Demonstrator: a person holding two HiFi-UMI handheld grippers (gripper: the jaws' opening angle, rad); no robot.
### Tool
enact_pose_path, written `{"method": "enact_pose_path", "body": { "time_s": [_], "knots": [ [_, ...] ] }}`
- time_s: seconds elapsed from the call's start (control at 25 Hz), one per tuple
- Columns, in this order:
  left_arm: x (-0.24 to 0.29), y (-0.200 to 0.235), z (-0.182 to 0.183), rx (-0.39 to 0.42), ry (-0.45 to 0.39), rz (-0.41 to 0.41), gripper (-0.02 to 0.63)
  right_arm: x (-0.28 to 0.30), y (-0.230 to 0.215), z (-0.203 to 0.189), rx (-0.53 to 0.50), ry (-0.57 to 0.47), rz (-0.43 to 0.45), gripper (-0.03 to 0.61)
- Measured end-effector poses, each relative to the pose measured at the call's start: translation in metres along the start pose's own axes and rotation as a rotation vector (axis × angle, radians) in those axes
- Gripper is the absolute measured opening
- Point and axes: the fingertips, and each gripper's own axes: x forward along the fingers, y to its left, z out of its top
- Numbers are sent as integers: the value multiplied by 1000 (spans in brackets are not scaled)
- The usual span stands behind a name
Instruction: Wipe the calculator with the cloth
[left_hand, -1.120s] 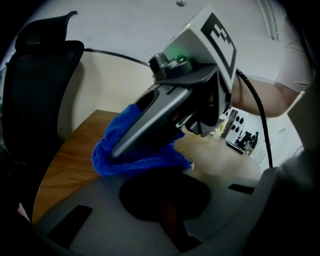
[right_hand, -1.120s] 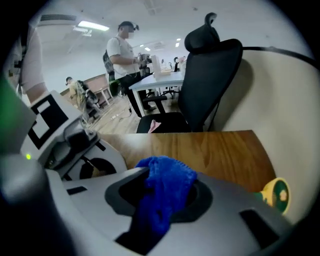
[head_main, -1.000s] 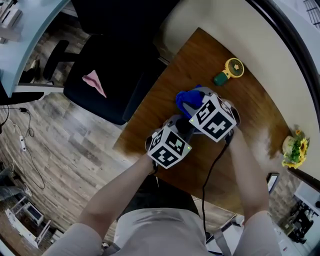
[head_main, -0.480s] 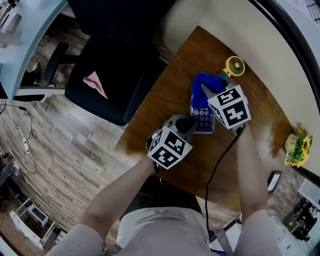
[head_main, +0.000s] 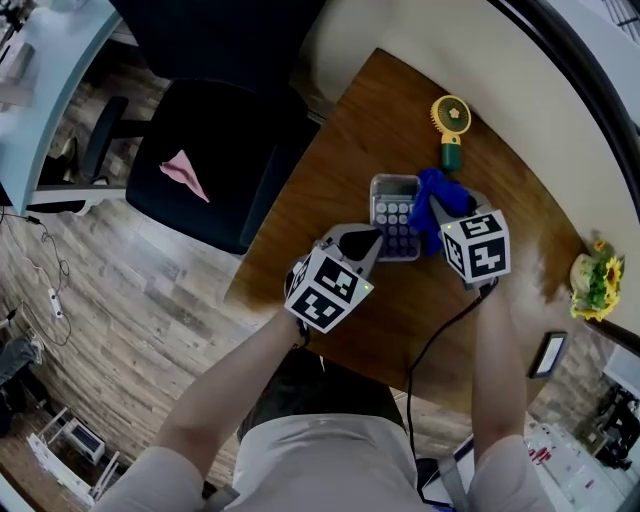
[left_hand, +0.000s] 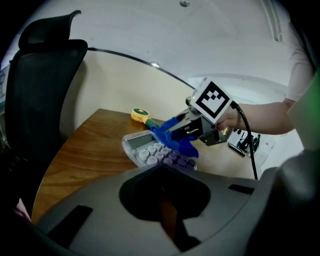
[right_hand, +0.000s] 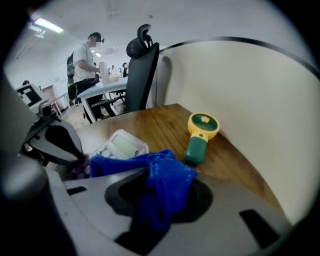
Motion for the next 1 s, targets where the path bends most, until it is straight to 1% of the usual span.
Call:
{"method": "enact_pose_path", "body": {
  "time_s": [0.32,0.52,0.72,0.8,0.92,1.0],
  "knots": [
    [1,1,-2,-7,3,-2,0,-34,41,-51,141,-6,21,114],
    [0,-1,-1,-27,6,-10,0,-55,66,-68,244,-41,1,114],
    [2,-1,-2,-38,10,-16,2,-67,97,-67,228,-37,3,117],
    [2,-3,-2,-52,12,-19,2,-72,111,-63,226,-41,42,115],
    [0,-1,-2,-85,15,-15,2,-76,144,-55,242,-70,153,115],
    [-5,-2,-6,-107,42,-8,2,-81,163,-52,272,-90,203,117]
  ]
}}
